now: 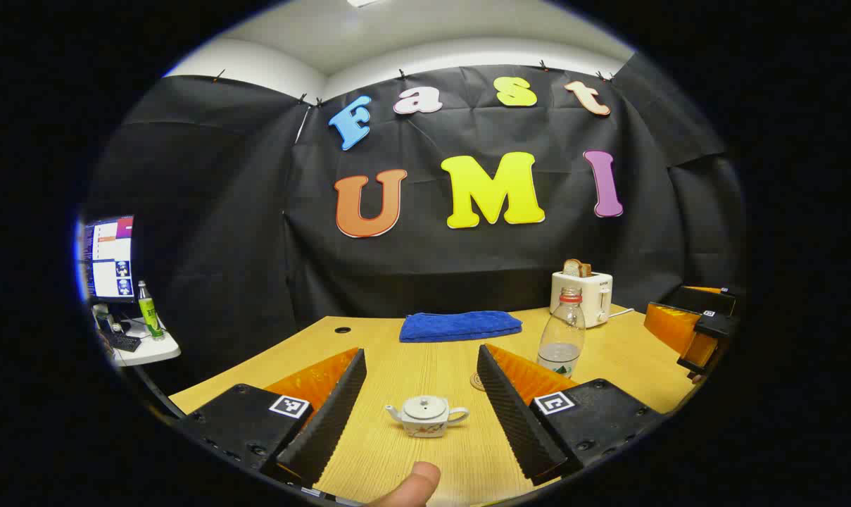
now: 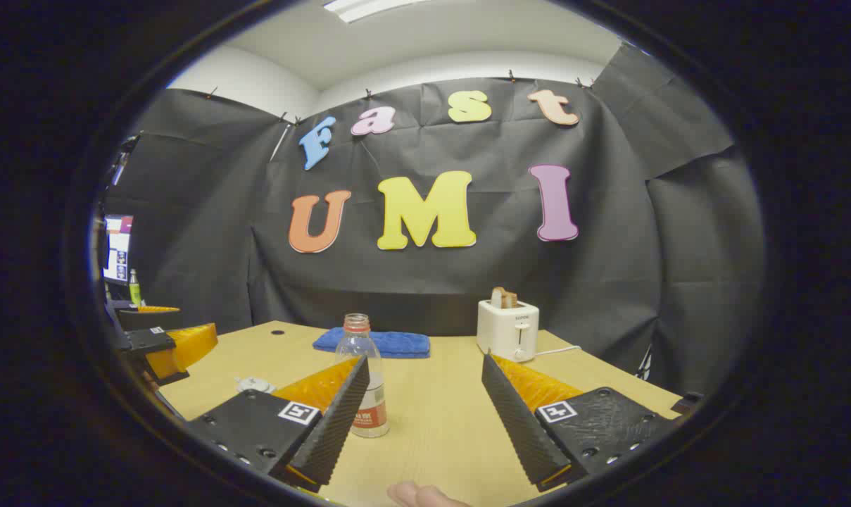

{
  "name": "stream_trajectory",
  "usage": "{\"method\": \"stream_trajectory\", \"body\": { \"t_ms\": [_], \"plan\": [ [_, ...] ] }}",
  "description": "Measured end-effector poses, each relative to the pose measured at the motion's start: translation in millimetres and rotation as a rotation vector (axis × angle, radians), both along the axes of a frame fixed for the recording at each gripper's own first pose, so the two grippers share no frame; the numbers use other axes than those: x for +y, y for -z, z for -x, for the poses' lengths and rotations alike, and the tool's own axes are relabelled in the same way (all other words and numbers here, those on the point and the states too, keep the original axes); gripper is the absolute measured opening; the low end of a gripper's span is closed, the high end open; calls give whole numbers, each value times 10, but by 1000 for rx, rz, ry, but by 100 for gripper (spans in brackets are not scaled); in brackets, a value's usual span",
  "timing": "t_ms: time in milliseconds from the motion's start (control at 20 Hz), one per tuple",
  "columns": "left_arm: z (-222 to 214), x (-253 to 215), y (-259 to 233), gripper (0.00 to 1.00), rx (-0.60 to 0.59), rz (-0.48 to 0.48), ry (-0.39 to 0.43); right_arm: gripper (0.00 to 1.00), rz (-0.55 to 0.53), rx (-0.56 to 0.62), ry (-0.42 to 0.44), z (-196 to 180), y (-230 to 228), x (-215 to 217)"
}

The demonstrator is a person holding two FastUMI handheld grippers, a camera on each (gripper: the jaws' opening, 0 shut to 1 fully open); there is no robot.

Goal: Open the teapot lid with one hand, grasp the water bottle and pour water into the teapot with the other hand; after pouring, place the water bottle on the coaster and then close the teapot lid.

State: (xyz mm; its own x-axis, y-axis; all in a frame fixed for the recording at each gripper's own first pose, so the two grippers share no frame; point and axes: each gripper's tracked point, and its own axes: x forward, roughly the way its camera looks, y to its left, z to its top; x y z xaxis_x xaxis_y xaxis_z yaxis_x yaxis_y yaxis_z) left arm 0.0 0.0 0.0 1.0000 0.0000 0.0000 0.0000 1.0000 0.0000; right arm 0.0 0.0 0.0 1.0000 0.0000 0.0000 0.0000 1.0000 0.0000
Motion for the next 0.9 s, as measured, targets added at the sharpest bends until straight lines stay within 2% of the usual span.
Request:
{"method": "stream_trajectory", "body": {
  "t_ms": [200,250,400,700,900],
  "plan": [
    [-31,102,39,99,16,39,-16,97,-11,5,14,-4,27,-53],
    [-33,133,48,99,17,41,-25,94,-15,4,23,-7,32,-87],
    [-52,168,58,100,15,32,-35,96,-19,0,35,-26,30,-140],
    [-104,71,157,100,13,61,14,96,-12,-8,31,-45,45,-172],
    [-319,9,411,100,39,79,31,96,28,-29,3,-130,104,-131]
  ]
}}
